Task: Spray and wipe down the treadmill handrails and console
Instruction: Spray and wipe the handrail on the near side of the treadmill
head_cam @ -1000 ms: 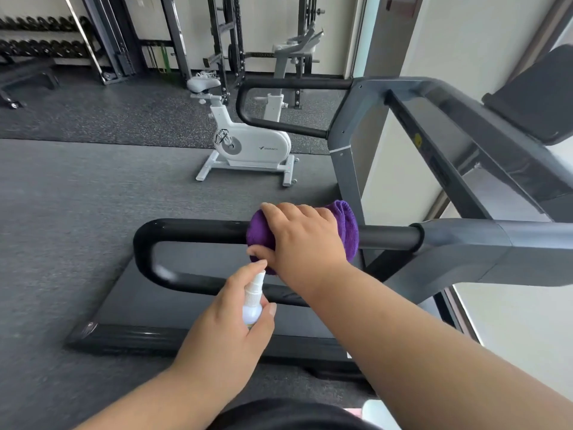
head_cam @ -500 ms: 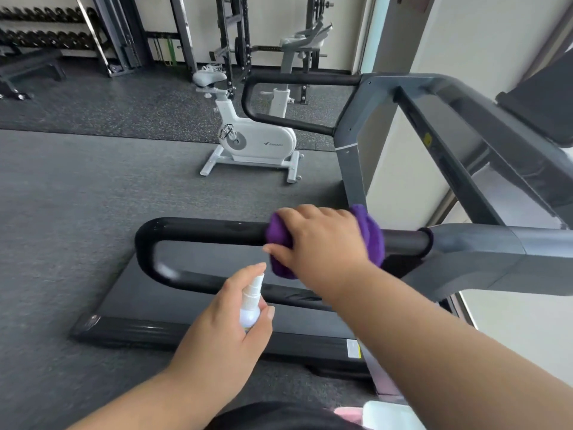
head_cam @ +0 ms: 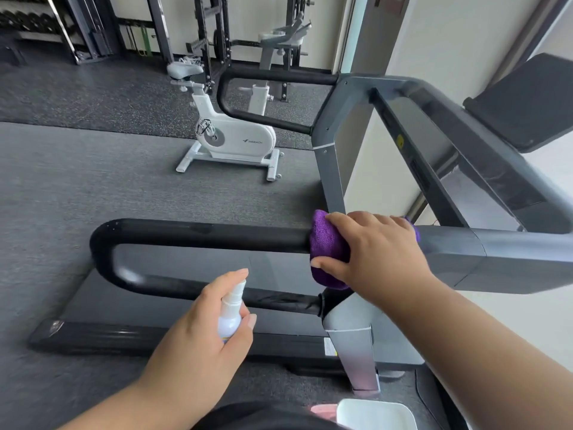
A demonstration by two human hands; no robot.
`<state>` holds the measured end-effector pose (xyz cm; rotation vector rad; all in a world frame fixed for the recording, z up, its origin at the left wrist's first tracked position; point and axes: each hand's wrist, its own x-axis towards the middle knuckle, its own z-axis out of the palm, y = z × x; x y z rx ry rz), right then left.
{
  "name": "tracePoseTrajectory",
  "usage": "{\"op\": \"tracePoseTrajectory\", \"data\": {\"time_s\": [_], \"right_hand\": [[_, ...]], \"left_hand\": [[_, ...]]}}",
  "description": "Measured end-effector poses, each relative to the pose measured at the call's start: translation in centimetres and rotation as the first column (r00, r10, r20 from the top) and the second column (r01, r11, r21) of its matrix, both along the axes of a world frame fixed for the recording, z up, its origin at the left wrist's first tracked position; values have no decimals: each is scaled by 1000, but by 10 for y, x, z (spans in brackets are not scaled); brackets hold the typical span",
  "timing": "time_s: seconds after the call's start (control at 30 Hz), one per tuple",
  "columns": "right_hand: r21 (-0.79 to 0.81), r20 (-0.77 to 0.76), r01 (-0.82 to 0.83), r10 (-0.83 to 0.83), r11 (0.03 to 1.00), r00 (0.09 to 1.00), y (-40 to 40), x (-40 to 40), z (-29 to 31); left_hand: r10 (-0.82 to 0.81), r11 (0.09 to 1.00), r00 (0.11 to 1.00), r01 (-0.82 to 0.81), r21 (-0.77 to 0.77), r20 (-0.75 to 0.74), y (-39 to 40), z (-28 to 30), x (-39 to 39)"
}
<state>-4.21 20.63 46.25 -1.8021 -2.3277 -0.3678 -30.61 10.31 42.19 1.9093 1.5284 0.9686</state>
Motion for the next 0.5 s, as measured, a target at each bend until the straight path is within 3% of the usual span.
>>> {"op": "tracePoseTrajectory", "data": {"time_s": [0.27, 0.5], "right_hand": [[-33, 17, -118, 118, 992, 993, 20, -84, -2], [-74, -102, -76, 68, 994, 992, 12, -15, 5]], "left_hand": [[13, 999, 999, -11, 30, -42, 4, -5, 7], [9, 999, 998, -6, 52, -57, 5, -3, 3]]}}
